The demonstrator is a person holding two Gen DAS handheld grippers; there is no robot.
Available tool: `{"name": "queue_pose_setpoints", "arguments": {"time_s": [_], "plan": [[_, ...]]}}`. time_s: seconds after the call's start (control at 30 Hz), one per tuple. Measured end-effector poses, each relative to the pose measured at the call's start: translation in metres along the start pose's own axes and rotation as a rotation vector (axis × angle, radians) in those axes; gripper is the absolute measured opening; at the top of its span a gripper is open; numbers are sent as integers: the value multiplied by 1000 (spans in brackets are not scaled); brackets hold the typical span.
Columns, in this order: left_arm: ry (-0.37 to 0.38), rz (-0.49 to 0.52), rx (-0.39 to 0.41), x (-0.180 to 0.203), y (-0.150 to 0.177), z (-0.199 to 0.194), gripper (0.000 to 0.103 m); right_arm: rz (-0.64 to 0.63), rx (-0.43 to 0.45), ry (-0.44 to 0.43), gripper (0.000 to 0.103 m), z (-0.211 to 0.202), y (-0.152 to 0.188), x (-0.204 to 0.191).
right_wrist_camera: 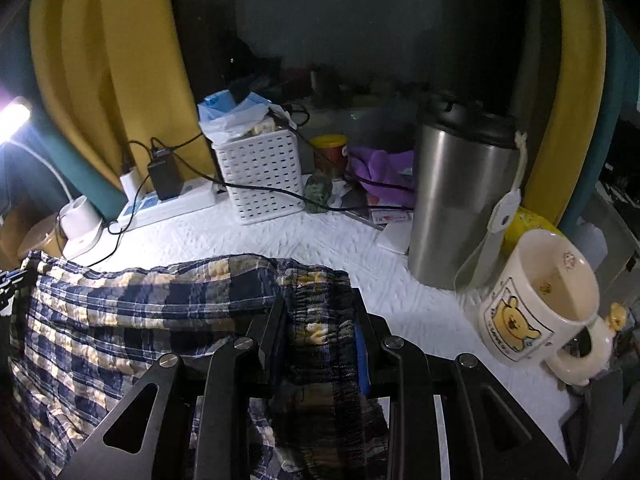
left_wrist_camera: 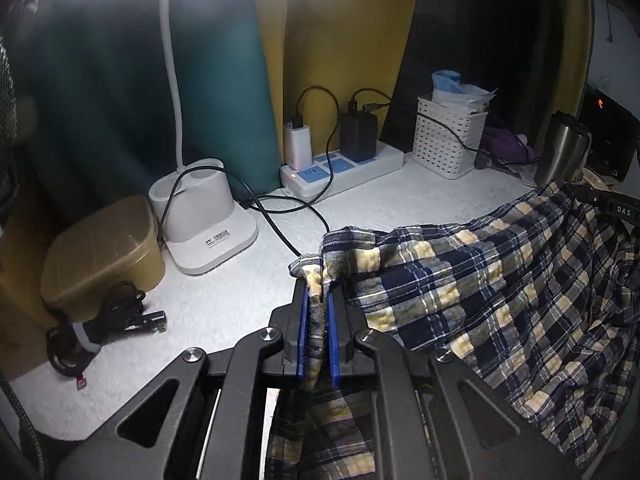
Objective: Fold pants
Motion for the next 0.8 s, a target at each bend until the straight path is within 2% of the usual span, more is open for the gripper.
{"name": "queue_pose_setpoints", "arguments": {"time_s": [0.3, 0.4, 0.47, 0.5, 0.53, 0.6, 0.7, 0.8], "plan": [[43, -59, -97, -3, 24, 46, 8, 8, -100, 43, 28, 56, 20, 15], [42, -82, -123, -6, 32, 55, 12, 14, -120, 63, 28, 64, 22, 22], [46, -104, -136, -9, 37, 58, 13, 13, -135, 76, 36, 67, 23, 27], [44, -113, -138, -11, 38, 59, 13, 6, -127, 112, 41, 66, 21, 32], [43, -119, -142, -13, 38, 59, 14, -1, -118, 137, 53, 65, 19, 37], [39, -116, -143, -14, 39, 59, 14, 0, -98, 172, 69, 60, 14, 48], [-3, -115, -144, -21, 38, 57, 24, 5, -80, 180, 70, 47, 9, 56], [-53, -132, -135, -34, 35, 49, 25, -17, -65, 195, 70, 32, 9, 57]]}}
Point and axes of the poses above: each gripper's, at about its wrist camera, not at the fingertips, and z roughly the way its jaws point, x to its right, y to its underside, the point moved 10 cm from there along z, roughly the way its jaws point, and after that the axes turned 8 degrees about z, right-handed, at the moved point
